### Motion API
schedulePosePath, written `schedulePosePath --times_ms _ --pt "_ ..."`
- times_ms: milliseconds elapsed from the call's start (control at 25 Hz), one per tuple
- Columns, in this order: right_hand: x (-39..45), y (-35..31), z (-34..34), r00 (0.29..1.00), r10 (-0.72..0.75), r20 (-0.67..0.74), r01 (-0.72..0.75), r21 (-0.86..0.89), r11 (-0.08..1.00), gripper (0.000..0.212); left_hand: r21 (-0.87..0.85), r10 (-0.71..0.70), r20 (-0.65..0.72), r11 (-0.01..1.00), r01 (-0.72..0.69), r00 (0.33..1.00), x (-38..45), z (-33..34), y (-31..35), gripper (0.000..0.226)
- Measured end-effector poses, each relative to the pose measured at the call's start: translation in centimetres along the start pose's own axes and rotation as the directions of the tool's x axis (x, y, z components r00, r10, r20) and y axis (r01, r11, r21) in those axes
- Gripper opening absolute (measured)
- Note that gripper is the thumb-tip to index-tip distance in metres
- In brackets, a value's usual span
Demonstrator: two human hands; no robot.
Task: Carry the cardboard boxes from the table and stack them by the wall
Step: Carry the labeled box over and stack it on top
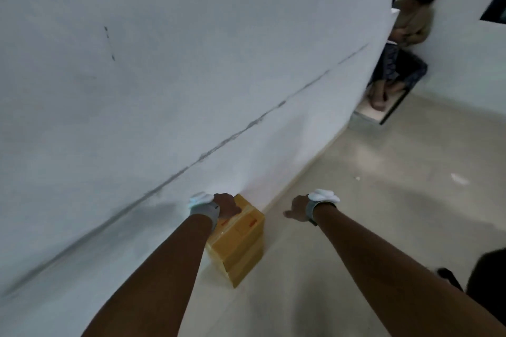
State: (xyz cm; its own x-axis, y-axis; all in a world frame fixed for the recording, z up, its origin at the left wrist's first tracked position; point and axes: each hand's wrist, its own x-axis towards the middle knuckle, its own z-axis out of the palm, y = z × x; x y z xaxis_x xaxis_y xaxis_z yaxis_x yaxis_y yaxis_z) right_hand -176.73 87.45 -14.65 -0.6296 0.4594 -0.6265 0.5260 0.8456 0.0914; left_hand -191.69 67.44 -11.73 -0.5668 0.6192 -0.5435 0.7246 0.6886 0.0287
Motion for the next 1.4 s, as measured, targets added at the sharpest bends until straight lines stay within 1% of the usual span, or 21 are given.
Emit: schedulePosePath --times_ms 120,240,320,360,440,560,640,680,720,760,840,920,1000,1080,1160,1280,1360,1400 --pt "-3.5 2.6 2.6 0.998 0.058 0.013 -0.058 0.049 0.997 0.078 -0.04 0.104 0.034 0.994 -0.103 0.994 -0.7 0.5 2.9 0.048" --pt "-8.8 5.7 6.4 0.989 0.146 0.006 -0.146 0.125 0.981 0.072 0.033 0.227 0.092 0.972 -0.231 0.969 -2.8 1.5 7.3 0.049" --pt "-11.6 6.7 8.5 0.984 0.177 0.024 -0.178 0.166 0.97 0.068 0.068 0.277 0.098 0.956 -0.284 0.956 -4.6 2.6 9.9 0.052" --pt "-13.7 7.4 10.3 0.98 0.196 0.022 -0.197 0.195 0.961 0.065 0.08 0.294 0.099 0.95 -0.302 0.951 -6.4 3.7 11.7 0.053" --pt "-17.2 8.1 12.8 0.971 0.239 0.012 -0.237 0.196 0.952 0.06 0.089 0.33 0.09 0.937 -0.338 0.94 -9.2 5.6 14.3 0.054" --pt "-25.7 9.4 19.3 0.949 0.311 0.047 -0.314 0.212 0.926 0.062 0.135 0.404 0.117 0.898 -0.418 0.907 -16.6 9.5 19.5 0.054" --pt "-29.2 10.4 23.2 0.92 0.389 0.044 -0.389 0.223 0.894 0.061 0.148 0.443 0.113 0.878 -0.456 0.89 -20.1 11.5 21.9 0.053" --pt "-30.9 11.0 24.9 0.914 0.403 0.055 -0.404 0.223 0.887 0.061 0.161 0.461 0.12 0.865 -0.475 0.879 -21.8 12.1 23.0 0.052" --pt "-35.0 11.7 28.1 0.895 0.437 0.091 -0.444 0.263 0.856 0.066 0.176 0.491 0.149 0.841 -0.512 0.858 -25.3 13.6 25.2 0.052" --pt "-36.7 12.1 29.8 0.88 0.464 0.101 -0.472 0.293 0.831 0.073 0.181 0.506 0.157 0.83 -0.528 0.848 -26.9 14.4 26.2 0.051" --pt "-39.9 12.9 33.1 0.854 0.516 0.07 -0.507 0.332 0.795 0.085 0.206 0.535 0.181 0.8 -0.564 0.825 -29.7 15.6 28.2 0.05" --pt "-43.6 13.1 36.0 0.826 0.559 0.07 -0.539 0.388 0.748 0.085 0.233 0.576 0.197 0.759 -0.609 0.793 -32.2 16.8 30.2 0.049" --pt "-48.2 12.4 38.8 0.788 0.611 0.083 -0.576 0.451 0.682 0.082 0.272 0.619 0.22 0.703 -0.657 0.754 -34.8 18.4 32.1 0.049" --pt "-53.2 10.8 42.0 0.724 0.675 0.141 -0.636 0.514 0.576 0.076 0.317 0.668 0.255 0.626 -0.713 0.7 -37.6 20.6 33.9 0.049" --pt "-57.9 8.9 44.5 0.662 0.723 0.199 -0.696 0.52 0.494 0.068 0.362 0.706 0.306 0.534 -0.764 0.639 -40.2 22.9 35.5 0.048" --pt "-64.4 5.3 47.3 0.582 0.758 0.294 -0.762 0.522 0.383 0.063 0.402 0.736 0.355 0.436 -0.805 0.576 -43.8 25.6 37.4 0.049" --pt "-69.7 1.5 49.4 0.525 0.768 0.367 -0.799 0.523 0.296 0.055 0.403 0.757 0.411 0.349 -0.846 0.508 -47.9 27.8 38.2 0.049" --pt "-72.8 -0.4 50.6 0.472 0.779 0.412 -0.827 0.513 0.23 0.053 0.41 0.772 0.441 0.28 -0.868 0.457 -50.8 29.1 38.7 0.049"
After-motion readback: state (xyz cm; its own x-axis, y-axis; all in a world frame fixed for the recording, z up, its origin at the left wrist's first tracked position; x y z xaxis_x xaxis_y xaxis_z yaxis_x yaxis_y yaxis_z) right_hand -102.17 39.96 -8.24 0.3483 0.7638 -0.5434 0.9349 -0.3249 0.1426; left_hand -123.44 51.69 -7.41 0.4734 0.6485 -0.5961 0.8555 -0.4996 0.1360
